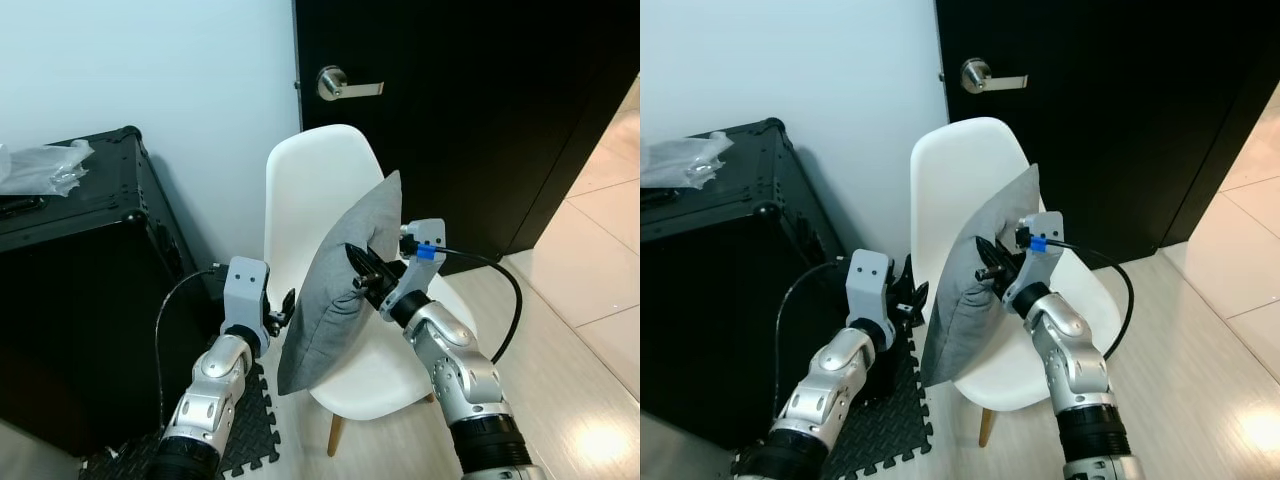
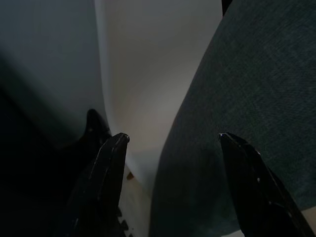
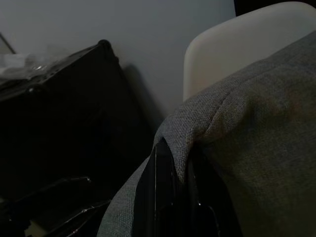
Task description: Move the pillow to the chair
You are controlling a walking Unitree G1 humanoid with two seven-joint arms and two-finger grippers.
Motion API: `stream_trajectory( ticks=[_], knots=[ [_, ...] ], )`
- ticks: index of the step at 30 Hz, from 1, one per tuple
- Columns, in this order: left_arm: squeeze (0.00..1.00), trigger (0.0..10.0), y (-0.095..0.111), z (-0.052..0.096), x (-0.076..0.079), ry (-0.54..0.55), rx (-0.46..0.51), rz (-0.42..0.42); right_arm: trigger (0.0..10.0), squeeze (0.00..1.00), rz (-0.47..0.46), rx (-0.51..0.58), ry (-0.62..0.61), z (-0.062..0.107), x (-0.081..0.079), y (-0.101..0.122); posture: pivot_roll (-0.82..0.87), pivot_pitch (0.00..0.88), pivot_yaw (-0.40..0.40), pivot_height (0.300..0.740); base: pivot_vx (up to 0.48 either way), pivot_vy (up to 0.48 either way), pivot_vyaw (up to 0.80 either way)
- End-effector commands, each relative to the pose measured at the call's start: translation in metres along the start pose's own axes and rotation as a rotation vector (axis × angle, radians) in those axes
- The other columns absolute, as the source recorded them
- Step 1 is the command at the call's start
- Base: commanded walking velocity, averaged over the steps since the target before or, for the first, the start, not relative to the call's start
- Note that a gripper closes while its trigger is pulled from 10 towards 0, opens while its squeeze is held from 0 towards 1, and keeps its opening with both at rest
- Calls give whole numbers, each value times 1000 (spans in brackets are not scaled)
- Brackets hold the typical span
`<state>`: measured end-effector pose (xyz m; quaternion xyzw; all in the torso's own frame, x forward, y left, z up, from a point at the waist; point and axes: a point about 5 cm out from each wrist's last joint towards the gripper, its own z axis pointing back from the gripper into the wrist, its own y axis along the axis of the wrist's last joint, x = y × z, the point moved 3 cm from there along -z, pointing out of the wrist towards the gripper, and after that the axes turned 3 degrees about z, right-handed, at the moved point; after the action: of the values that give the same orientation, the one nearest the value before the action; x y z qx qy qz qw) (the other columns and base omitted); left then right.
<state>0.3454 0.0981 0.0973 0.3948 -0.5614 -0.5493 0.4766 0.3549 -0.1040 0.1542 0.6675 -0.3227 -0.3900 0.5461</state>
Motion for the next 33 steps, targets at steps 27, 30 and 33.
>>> stream_trajectory(
  ticks=[27,30,33],
  knots=[
    [0,10000,-5,1,-2,15,-21,-1,10000,0,36,51,32,0,-5,9,-78,90,53,740,0,-140,0],
    [0,10000,-5,1,-5,37,-18,16,10000,0,35,50,34,0,-6,9,-78,92,52,740,0,0,0],
    [0,10000,-6,1,-8,55,-20,21,10000,0,35,48,36,0,-6,9,-77,93,51,740,0,0,0]
  ],
)
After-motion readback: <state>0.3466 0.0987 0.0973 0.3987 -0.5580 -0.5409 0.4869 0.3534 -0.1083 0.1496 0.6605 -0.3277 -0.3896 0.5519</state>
